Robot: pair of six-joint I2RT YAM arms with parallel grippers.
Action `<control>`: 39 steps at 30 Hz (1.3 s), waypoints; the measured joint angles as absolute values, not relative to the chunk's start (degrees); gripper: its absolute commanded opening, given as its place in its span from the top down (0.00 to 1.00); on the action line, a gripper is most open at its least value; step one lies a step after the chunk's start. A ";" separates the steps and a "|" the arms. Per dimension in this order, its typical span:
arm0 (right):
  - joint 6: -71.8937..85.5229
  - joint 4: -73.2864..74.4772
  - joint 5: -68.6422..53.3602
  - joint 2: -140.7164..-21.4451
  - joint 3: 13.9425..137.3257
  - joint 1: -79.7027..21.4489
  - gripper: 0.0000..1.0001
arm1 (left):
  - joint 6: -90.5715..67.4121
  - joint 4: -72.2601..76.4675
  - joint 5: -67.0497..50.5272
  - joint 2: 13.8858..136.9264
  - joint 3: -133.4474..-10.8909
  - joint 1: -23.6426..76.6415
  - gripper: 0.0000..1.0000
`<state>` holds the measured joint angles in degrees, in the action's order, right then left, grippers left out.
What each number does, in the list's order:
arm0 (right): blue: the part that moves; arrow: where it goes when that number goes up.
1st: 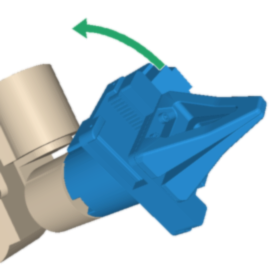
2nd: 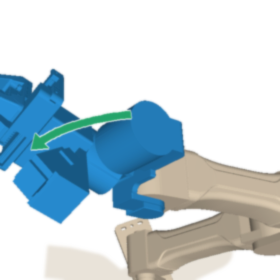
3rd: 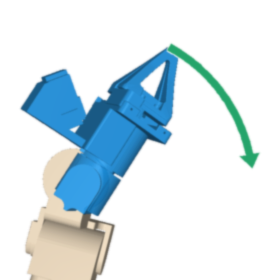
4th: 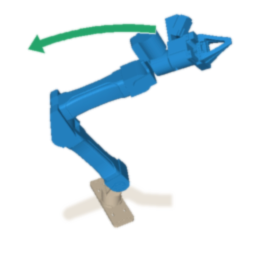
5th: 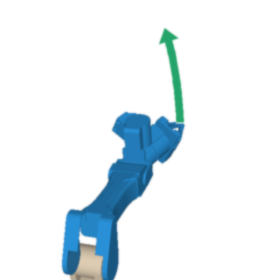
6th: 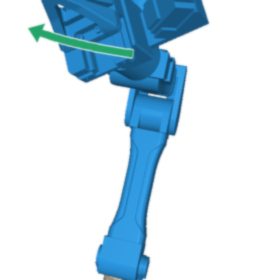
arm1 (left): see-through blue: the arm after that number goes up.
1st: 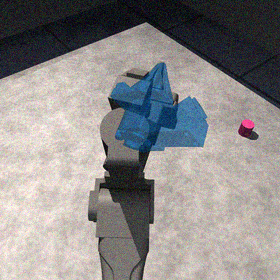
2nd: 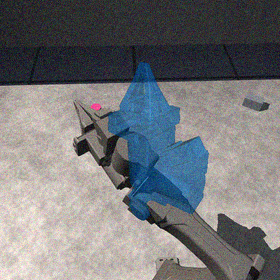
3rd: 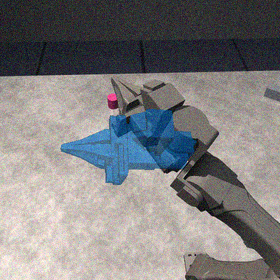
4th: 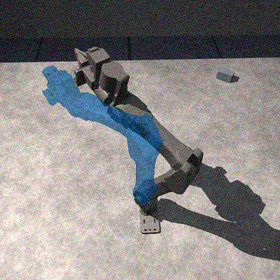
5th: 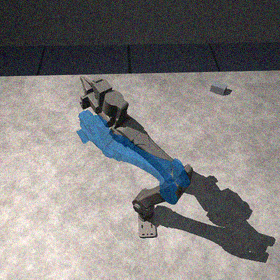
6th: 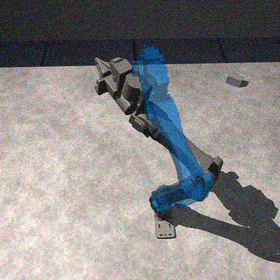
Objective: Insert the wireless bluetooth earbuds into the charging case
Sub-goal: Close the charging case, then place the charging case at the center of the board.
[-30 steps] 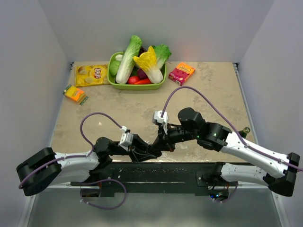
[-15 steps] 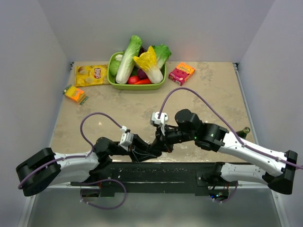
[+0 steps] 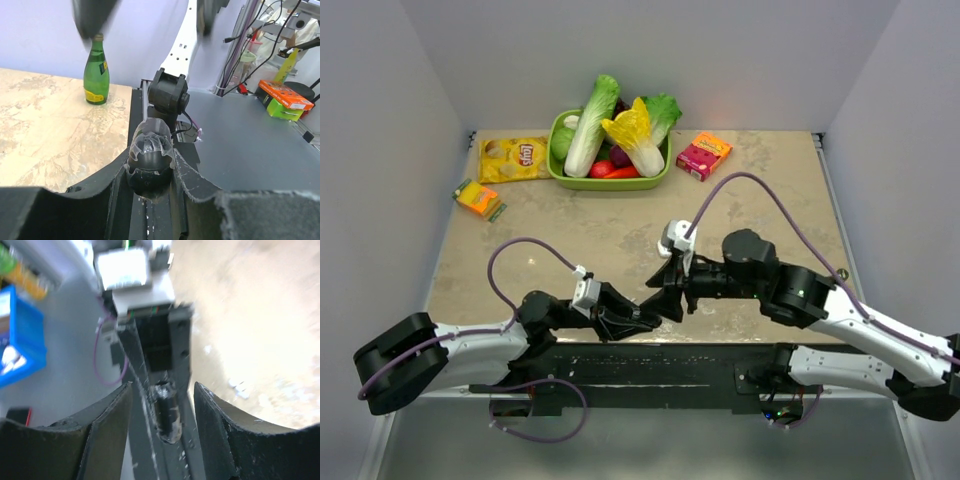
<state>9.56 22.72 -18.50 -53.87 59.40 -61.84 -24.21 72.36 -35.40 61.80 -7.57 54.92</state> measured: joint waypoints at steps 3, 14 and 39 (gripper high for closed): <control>9.63 21.02 -12.97 -50.33 60.03 -61.80 0.46 | -24.25 72.82 -35.38 62.00 -7.14 54.94 1.00; 12.51 19.68 1.30 -50.94 53.78 -61.67 0.48 | -24.18 72.69 -32.40 60.23 -5.02 54.96 1.00; 21.71 11.90 16.38 -57.71 40.01 -61.60 0.41 | -40.47 40.05 -12.36 98.28 -31.79 26.44 0.87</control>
